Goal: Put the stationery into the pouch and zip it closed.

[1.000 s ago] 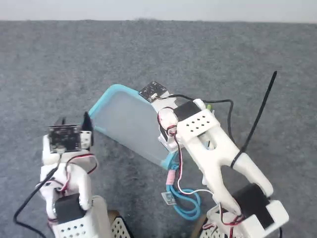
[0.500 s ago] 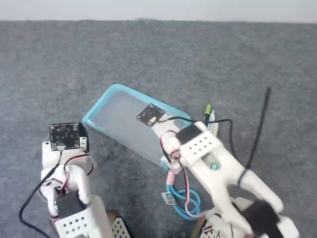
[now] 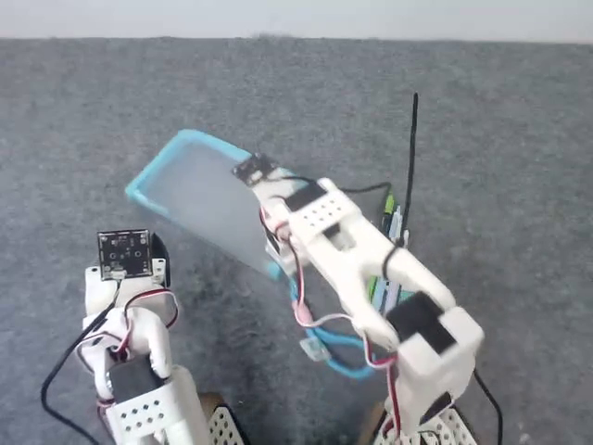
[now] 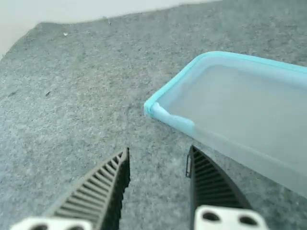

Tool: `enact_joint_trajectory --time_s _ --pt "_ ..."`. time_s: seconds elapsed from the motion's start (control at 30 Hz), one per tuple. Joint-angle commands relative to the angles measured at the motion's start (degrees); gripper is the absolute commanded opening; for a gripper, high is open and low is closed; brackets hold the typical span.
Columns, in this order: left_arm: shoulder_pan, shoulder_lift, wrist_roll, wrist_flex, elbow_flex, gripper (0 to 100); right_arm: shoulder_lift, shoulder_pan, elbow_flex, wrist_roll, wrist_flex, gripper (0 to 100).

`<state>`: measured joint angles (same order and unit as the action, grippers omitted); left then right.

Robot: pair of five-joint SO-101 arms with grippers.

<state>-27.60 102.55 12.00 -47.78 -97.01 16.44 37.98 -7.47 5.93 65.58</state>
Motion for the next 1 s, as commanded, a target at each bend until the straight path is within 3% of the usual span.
enact_joint_trajectory --time_s 0.0,0.2,0.3,0.43,0.53,0.7,0.97 --pt "-0.3 0.7 -0.9 1.8 0.5 19 0.4 -2.2 10.6 -3.7 5.1 10.2" --pt "-0.3 0.7 -1.0 1.7 0.5 19 -9.3 -1.9 7.6 -4.9 10.2 10.2" --pt "-0.2 0.7 -1.0 1.7 0.5 19 -17.6 1.6 -2.4 -4.2 8.3 10.2" --pt "-0.2 0.7 -1.0 1.7 0.5 19 -28.2 5.8 -18.2 3.1 3.3 10.5" --pt "-0.2 0.7 -1.0 1.8 0.5 19 -32.7 9.1 -25.4 4.0 2.8 16.3" --pt "1.6 0.7 -1.0 1.6 0.5 19 -31.0 13.8 -29.3 2.9 0.0 28.2" --pt "1.6 0.6 -0.9 1.7 0.5 19 -22.5 14.5 -29.3 -3.1 -7.4 25.2"
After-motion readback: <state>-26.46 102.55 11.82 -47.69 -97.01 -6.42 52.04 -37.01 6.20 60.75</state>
